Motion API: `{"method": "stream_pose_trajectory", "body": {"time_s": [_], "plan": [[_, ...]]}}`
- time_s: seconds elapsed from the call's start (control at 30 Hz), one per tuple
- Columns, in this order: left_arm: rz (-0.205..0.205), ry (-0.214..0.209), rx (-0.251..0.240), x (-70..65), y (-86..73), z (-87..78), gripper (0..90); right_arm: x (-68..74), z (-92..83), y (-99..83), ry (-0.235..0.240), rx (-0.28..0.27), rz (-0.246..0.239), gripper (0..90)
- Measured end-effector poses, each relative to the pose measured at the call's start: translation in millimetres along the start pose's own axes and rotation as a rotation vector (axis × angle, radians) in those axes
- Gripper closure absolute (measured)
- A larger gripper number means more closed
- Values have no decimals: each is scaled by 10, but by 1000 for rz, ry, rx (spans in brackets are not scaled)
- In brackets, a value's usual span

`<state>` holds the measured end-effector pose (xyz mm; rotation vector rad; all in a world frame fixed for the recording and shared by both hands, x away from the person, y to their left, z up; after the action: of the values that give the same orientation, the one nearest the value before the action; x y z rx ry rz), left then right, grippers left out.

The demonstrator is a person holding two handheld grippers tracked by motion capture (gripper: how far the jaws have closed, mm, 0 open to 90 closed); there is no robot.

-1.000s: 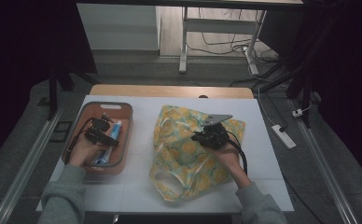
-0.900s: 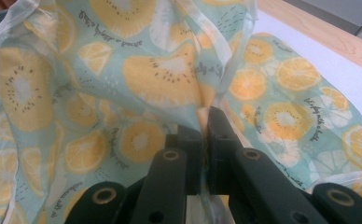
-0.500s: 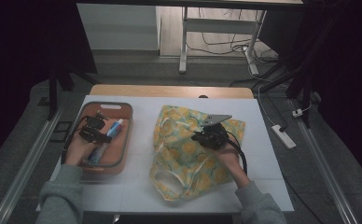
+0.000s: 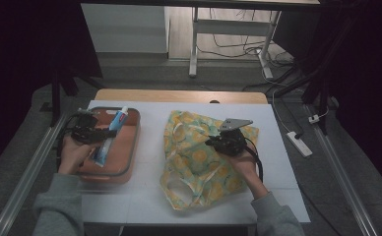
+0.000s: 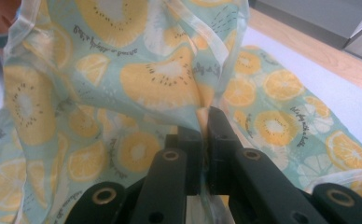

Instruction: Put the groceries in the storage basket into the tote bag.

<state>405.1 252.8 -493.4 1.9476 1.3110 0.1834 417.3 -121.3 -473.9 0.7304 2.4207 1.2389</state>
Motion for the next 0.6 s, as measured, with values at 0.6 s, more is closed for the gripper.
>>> {"method": "stream_pose_trajectory", "body": {"time_s": [0.6], "plan": [[279, -288, -125, -1144, 207, -495, 754, -33, 52, -12, 22, 3, 28, 865]]}}
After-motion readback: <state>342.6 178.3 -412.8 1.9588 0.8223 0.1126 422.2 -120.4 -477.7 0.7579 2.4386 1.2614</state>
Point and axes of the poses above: each handheld gripper's, and its own axes: z roughly forward along the jaws, y roughly out of its top, x roughly to its left, the point moved 7 cm from there along z, roughly forward along the jaws, and after that the axes turned 3 degrees about -y, right-handed, at the moved point
